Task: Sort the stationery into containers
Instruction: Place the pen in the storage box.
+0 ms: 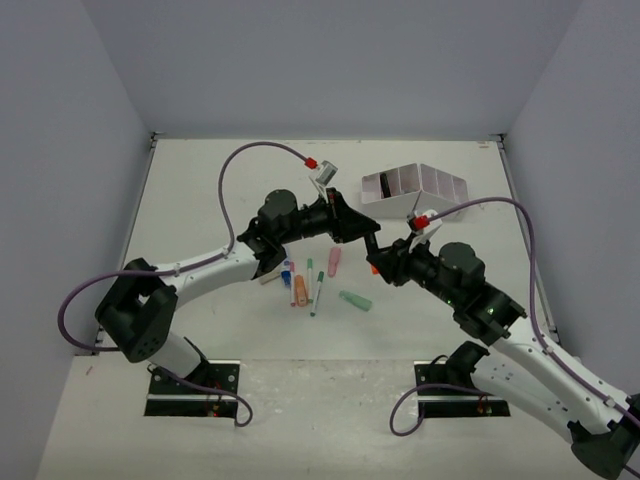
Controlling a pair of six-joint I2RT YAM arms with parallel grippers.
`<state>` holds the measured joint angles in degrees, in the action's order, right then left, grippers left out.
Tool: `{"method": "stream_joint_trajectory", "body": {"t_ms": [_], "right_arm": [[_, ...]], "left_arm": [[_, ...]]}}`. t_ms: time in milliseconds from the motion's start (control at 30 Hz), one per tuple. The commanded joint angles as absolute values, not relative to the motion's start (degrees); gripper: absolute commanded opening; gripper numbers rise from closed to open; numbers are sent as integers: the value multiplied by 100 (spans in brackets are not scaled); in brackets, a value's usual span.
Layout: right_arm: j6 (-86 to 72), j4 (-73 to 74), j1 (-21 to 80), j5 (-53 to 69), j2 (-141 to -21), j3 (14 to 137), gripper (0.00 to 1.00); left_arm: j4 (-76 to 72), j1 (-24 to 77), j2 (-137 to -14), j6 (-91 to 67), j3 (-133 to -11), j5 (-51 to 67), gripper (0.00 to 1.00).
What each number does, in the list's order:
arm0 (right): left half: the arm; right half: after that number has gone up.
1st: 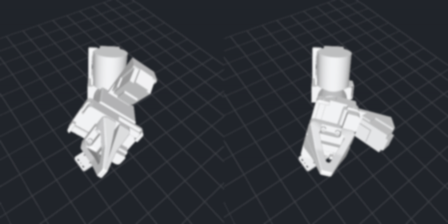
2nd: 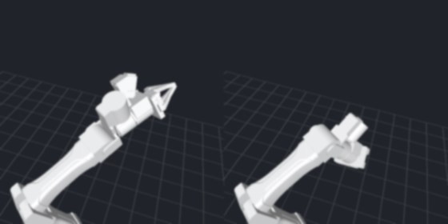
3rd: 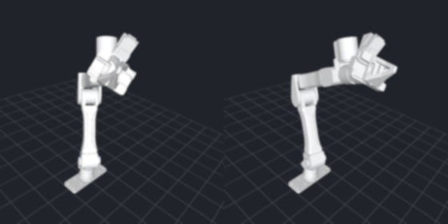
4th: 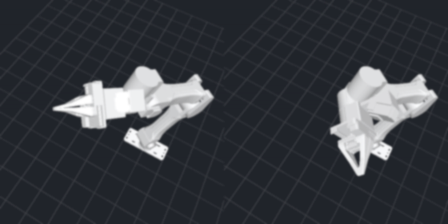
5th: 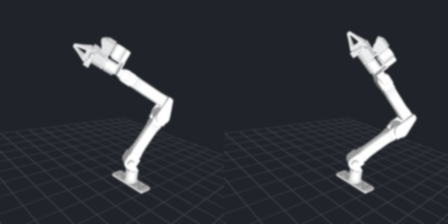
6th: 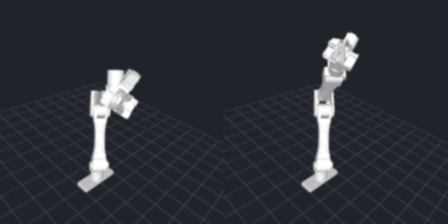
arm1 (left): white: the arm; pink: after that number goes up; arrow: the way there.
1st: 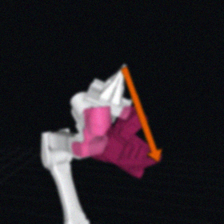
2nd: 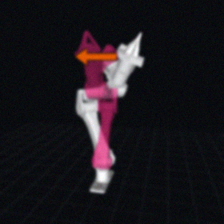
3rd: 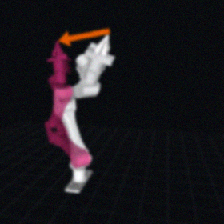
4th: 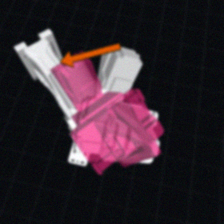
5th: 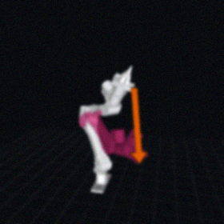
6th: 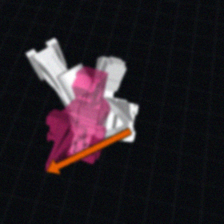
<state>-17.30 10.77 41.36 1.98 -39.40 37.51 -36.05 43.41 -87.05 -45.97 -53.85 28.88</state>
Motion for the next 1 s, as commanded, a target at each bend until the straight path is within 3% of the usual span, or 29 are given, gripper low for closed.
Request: {"method": "stream_joint_trajectory", "body": {"t_ms": [0,233,300,333,400,433,633,767,967], "right_arm": [[-1479,1023,4175,-83,-3862,3792,0],[-1538,1086,4175,-473,-3810,3846,0],[-1575,1151,4175,-487,-3814,3885,6],[-1643,1177,4175,-574,-3805,3894,18],[-1930,1302,4175,-1004,-3744,3912,93],[-2235,1385,4175,-1622,-3727,3936,98],[-3408,3021,4175,-3781,-3565,4462,99],[-3360,3048,4167,-3884,-3034,4386,99],[-3225,3191,4166,-3800,-2623,4447,99]], "left_arm": [[-3772,4388,-8852,-4691,-5760,3303,2],[-3239,4430,-8863,-4444,-6007,3256,0],[-2995,4430,-8880,-4299,-6152,3086,0],[-2897,4436,-8892,-4213,-6231,3003,0],[-2475,4482,-8983,-3534,-6588,2241,0],[-2160,4499,-9041,-3290,-6927,1931,0],[-2002,4505,-10002,-1951,-8296,-67,0],[-2597,4518,-11015,-1388,-8948,-996,0],[-3082,4504,-12507,-678,-10137,-1236,0]]}}
